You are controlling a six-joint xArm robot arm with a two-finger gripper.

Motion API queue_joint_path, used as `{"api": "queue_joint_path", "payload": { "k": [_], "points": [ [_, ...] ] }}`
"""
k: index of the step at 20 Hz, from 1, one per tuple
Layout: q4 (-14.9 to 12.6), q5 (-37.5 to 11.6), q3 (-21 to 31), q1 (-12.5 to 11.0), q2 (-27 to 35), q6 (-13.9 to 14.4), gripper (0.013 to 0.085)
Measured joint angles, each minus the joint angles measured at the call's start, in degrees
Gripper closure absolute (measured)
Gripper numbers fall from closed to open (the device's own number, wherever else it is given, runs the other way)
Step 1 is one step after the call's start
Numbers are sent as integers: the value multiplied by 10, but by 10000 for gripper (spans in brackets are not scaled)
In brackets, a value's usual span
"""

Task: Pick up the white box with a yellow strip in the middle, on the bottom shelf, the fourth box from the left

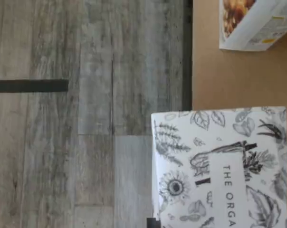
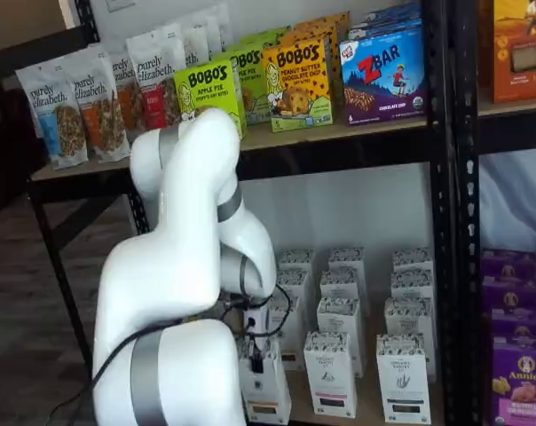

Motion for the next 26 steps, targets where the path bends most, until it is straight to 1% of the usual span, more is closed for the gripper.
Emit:
{"api": "queue_joint_path", "payload": {
  "k": [3, 5, 7, 11, 15, 16, 20, 22, 24, 26],
  "points": [
    [7, -11, 29, 6, -18, -3, 490],
    [24, -20, 54, 12, -34, -14, 490],
    [32, -29, 76, 17, -48, -18, 490],
    [40, -37, 115, 26, -76, -18, 490],
    [65, -52, 158, 36, -108, -33, 490],
    [66, -57, 170, 39, -116, -32, 490],
    [49, -70, 217, 43, -153, -13, 490],
    [52, -71, 243, 43, -178, -16, 490],
    [61, -68, 270, 41, -206, -26, 490],
    [57, -66, 291, 38, -229, -25, 490]
  ]
}}
